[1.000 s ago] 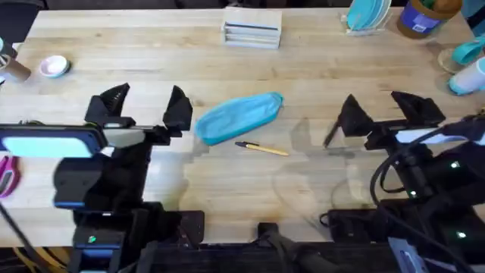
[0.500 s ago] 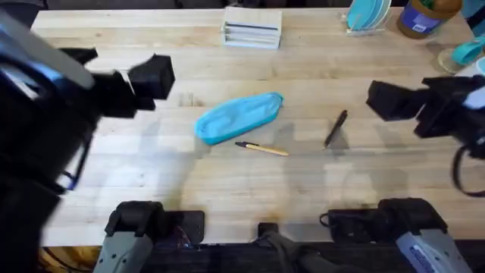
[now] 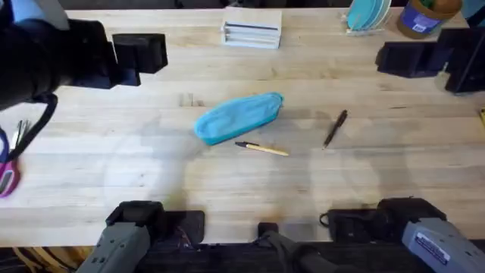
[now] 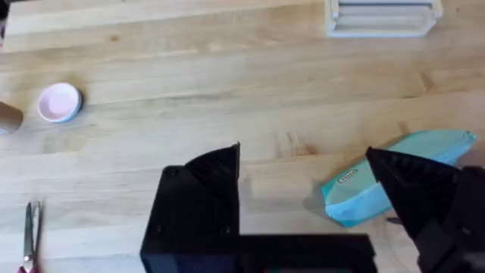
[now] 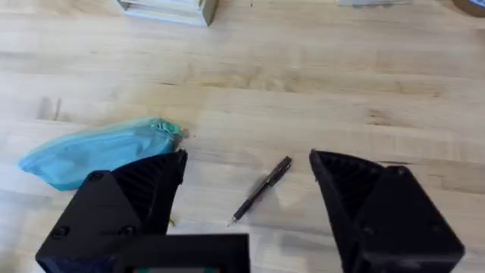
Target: Unzip the bag, pick up the pens from the table one at a time and place them inside, then zip the bag closed.
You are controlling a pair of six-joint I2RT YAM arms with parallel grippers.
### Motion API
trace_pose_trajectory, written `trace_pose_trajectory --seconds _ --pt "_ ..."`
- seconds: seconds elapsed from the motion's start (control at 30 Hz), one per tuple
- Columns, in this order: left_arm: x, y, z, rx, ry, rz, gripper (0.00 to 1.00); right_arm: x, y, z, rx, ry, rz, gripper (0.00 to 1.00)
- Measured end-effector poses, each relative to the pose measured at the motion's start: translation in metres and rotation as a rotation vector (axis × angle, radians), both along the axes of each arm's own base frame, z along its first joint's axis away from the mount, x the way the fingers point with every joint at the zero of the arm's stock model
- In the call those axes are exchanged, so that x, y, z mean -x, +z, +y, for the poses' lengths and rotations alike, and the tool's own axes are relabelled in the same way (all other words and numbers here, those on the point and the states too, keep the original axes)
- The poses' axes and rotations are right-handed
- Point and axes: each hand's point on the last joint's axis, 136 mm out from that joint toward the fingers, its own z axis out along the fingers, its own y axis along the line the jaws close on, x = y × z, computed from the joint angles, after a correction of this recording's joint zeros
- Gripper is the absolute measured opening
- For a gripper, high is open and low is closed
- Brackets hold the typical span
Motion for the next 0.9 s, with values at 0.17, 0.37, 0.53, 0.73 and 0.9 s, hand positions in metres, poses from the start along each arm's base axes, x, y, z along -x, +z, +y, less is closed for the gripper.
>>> trace_pose_trajectory --seconds 0.17,0.37,0.53,0.73,0.9 --pt "0.003 0.0 -0.001 -0.007 -0.016 0.03 0.992 -0.004 0.0 0.001 -0.002 0.003 0.012 0.996" --pt "0.02 -0.019 -0.02 -0.077 -0.211 0.121 0.992 -0.004 -0.001 0.001 -0.003 0.003 0.017 0.996" --pt "0.044 -0.041 -0.029 -0.18 -0.398 0.228 0.993 -0.004 0.0 0.001 -0.002 0.003 0.016 0.996" --pt "0.047 -0.045 -0.031 -0.26 -0.493 0.234 0.993 -0.004 -0.001 0.001 -0.002 0.003 0.017 0.995" --pt "0.047 -0.045 -0.031 -0.281 -0.517 0.23 0.993 -0.004 0.0 0.001 -0.002 0.003 0.016 0.996"
